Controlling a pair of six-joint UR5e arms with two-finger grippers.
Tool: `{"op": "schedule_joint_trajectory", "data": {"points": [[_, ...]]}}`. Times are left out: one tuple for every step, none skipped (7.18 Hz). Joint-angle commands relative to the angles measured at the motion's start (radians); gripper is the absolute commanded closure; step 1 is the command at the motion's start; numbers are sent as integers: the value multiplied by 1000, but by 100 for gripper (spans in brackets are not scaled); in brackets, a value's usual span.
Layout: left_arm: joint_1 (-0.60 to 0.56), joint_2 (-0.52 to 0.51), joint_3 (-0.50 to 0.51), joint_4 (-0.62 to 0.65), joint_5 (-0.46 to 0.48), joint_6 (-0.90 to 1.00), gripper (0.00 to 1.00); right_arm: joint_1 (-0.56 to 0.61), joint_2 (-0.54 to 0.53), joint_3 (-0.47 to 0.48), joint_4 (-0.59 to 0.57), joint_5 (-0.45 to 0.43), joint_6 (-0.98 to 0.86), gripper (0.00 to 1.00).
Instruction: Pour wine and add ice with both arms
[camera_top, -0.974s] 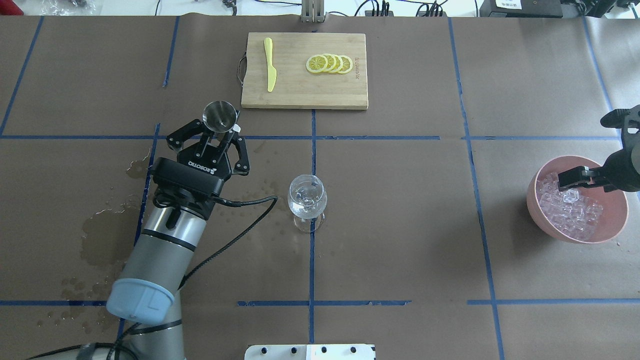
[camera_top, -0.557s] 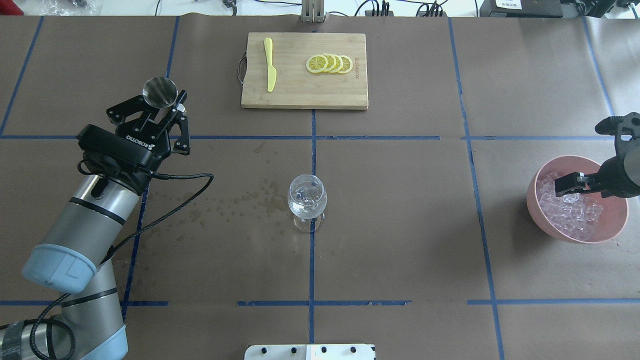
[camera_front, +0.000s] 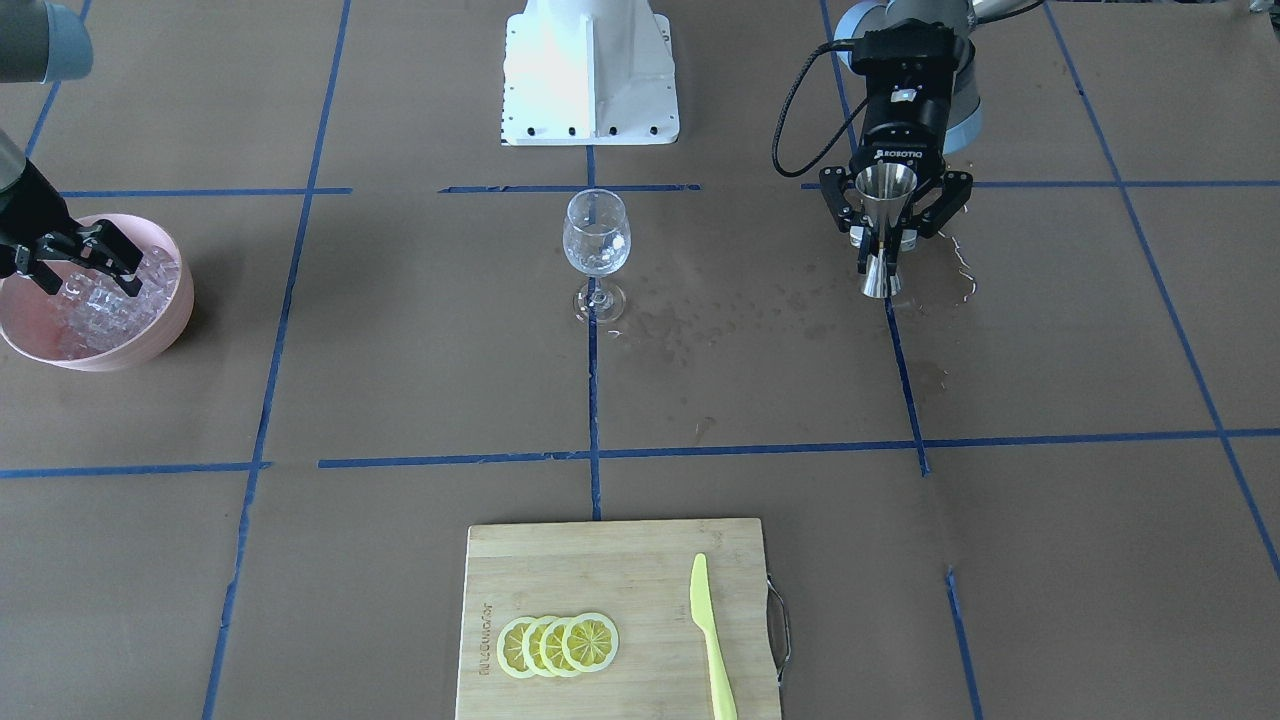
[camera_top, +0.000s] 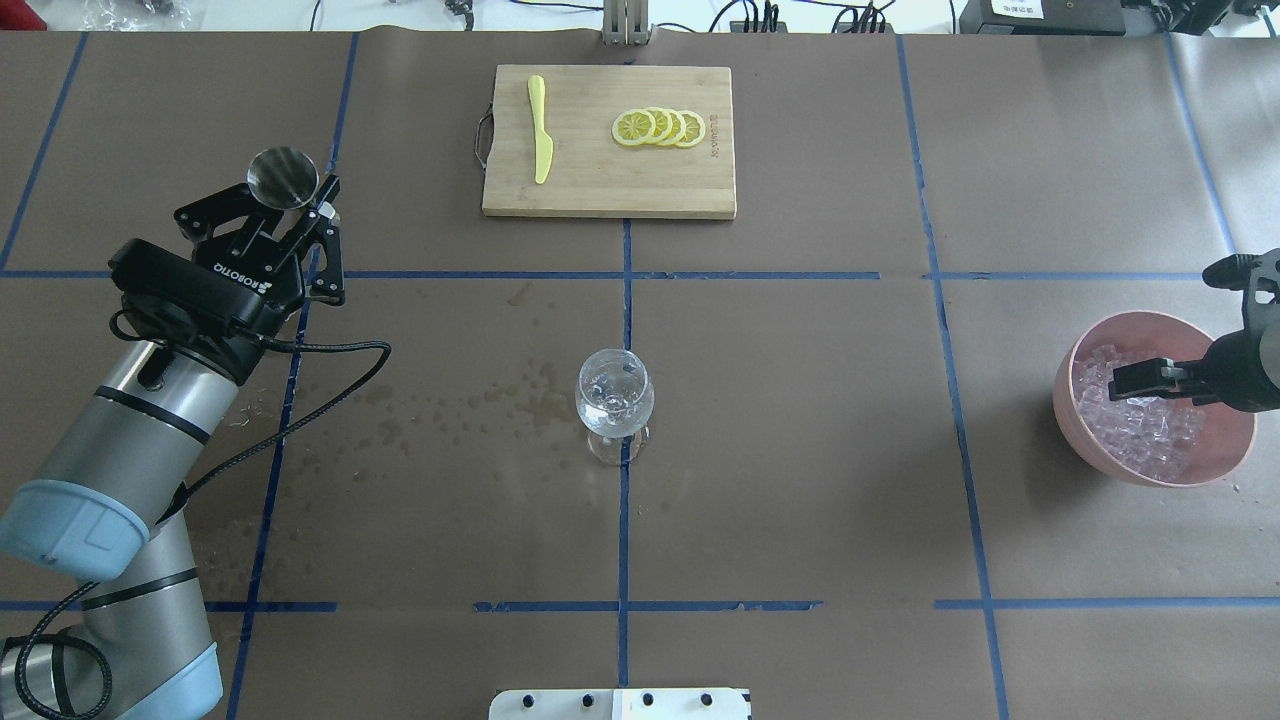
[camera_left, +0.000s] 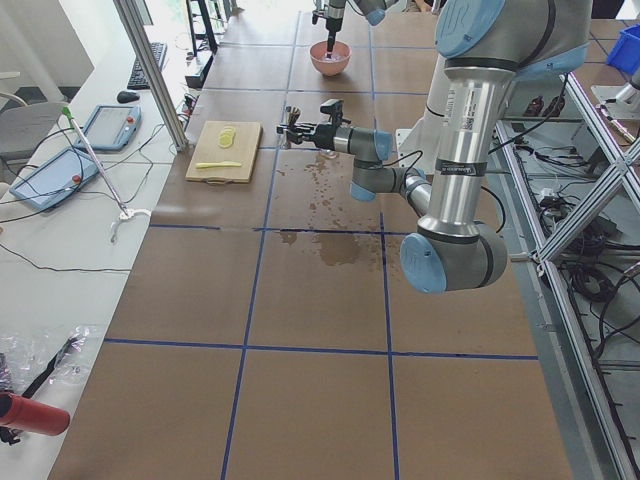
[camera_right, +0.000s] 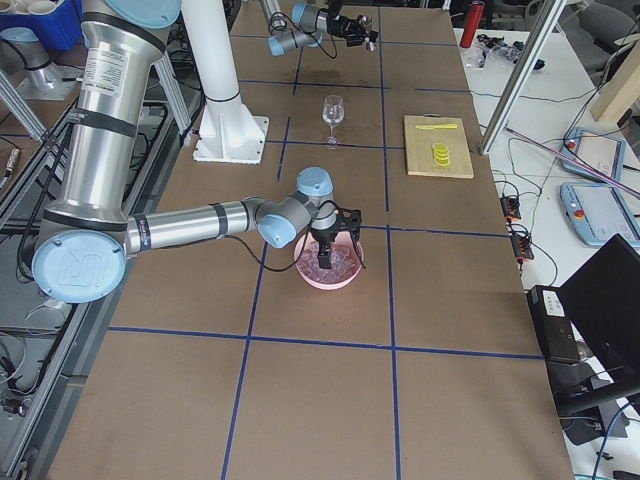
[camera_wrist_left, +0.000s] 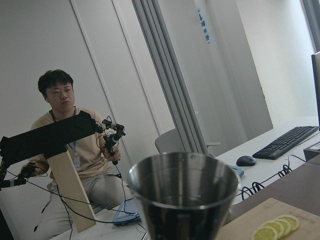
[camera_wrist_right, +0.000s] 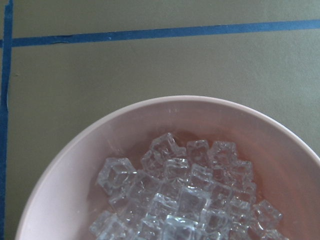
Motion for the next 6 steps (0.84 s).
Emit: {"op": "schedule_joint_trajectory", "data": {"points": [[0,13,0,-3,0,-2,100,-4,3,-9,10,-1,4,22],[0,18,0,-9,0,-2,100,-4,3,-9,3,-1,4,38],[0,18,0,-9,0,-2,100,-2,6,-8,-5,1,4,58],[0,22,0,-9,0,-2,100,-2,6,-8,-5,2,3,74],[0,24,0,-9,0,-2,100,-1,6,-2,-5,4,0,90],[0,24,1,-9,1,-3,100,1,6,4,-5,7,-2,100]]}}
